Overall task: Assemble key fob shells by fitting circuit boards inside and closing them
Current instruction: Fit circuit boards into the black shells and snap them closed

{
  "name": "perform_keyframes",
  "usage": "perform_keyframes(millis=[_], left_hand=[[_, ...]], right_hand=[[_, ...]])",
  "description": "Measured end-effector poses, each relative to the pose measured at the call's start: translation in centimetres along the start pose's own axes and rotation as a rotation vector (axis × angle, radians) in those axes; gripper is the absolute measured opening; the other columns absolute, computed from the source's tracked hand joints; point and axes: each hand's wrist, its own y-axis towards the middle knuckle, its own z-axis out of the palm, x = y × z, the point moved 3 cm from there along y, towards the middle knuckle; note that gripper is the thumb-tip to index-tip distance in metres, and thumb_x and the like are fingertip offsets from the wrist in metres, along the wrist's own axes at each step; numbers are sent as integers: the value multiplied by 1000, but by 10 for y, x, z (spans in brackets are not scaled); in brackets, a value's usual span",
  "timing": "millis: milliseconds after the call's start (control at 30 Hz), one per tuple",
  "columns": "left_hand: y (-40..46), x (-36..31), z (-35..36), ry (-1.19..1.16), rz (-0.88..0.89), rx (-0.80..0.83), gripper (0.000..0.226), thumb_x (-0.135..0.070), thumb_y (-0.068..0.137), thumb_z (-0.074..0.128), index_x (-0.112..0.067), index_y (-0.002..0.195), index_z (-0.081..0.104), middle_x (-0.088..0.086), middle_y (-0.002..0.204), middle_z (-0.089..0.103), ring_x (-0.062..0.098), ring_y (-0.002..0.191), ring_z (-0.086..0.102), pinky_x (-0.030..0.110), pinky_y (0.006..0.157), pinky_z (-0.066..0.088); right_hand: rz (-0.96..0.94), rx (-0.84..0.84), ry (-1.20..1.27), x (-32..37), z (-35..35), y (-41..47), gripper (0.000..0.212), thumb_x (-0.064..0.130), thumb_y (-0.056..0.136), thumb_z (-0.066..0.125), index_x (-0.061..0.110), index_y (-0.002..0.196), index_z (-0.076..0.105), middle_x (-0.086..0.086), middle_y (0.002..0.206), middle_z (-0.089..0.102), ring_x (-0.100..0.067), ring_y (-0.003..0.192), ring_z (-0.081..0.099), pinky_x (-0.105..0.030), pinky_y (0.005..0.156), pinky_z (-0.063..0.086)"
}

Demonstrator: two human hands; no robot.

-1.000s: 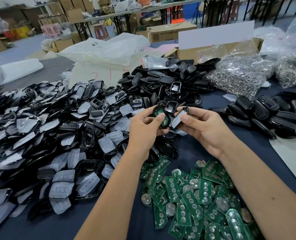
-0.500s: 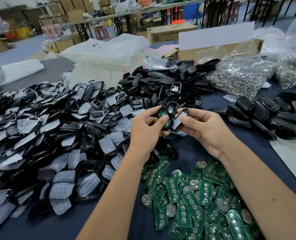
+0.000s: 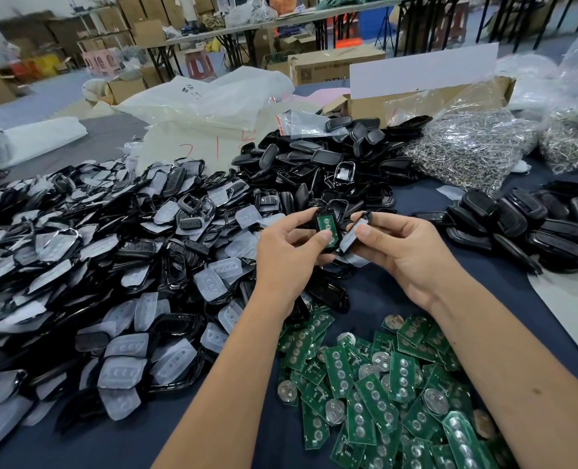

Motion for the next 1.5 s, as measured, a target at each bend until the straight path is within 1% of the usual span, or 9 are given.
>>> perform_keyframes(millis=[167,400,600,867,1067,1267,1333,1400,1500], left_hand=[[-3,-7,0,157,137,-6,15,-9,87,82,-22,89,75,-2,84,78,17,73,77,29,63,63],[-7,-9,11,308,299,32,38,-13,85,81,-51,84,76,-13,79,76,10,72,75,29,62,63],[-8,-7,13,392,371,45,15,-14,89,75,-23,100,80,-11,88,75,12,82,73,41,73,64],[-13,-14,15,546,469,110,26,-14,80,86,-26,101,77,-14,85,64,4,81,64,14,70,54],[-10,-9,14,586,431,87,22,-13,79,87,-21,98,79,-10,80,65,9,75,65,33,70,60],[-9,-6,12,534,369,73,22,-12,79,87,-20,99,81,-7,82,68,10,77,67,34,73,60],[-9,-6,10,485,333,68,25,-10,81,86,-19,104,81,-6,84,70,10,79,68,34,77,61],[-9,-7,9,462,318,81,25,-9,82,84,-19,105,82,-5,86,71,11,80,69,35,78,61],[-10,-9,8,462,302,111,25,-7,83,82,-15,107,81,-2,87,71,11,81,68,37,81,60]], right_hand=[[-29,-49,-76,0,-1,-1,51,27,54,90,6,100,80,-13,98,80,-19,87,76,-26,72,62],[-49,-77,-101,-2,-1,-1,35,26,51,93,12,83,85,-15,92,80,-23,82,78,-31,72,65],[-65,-112,-133,-3,-1,0,38,32,47,95,19,81,85,-11,87,80,-19,78,78,-27,68,62],[-145,-121,-208,-2,0,-2,34,38,54,97,21,82,85,-10,81,79,-25,78,79,-32,66,64],[-215,-210,-422,-5,-4,-3,46,57,52,97,27,81,81,-4,76,78,-26,70,78,-46,66,66],[-272,-216,-585,-3,-7,-2,47,65,64,90,23,82,78,-2,71,77,-23,63,77,-50,67,65],[-267,-176,-552,-2,-9,-1,42,60,74,86,24,94,78,-3,79,77,-23,67,76,-48,63,65],[-244,-74,-483,-2,-9,2,23,42,89,80,28,107,78,-5,88,76,-21,69,74,-39,55,60],[-233,40,-446,-2,-9,3,14,22,99,72,29,107,80,-5,89,77,-17,65,68,-24,50,50]])
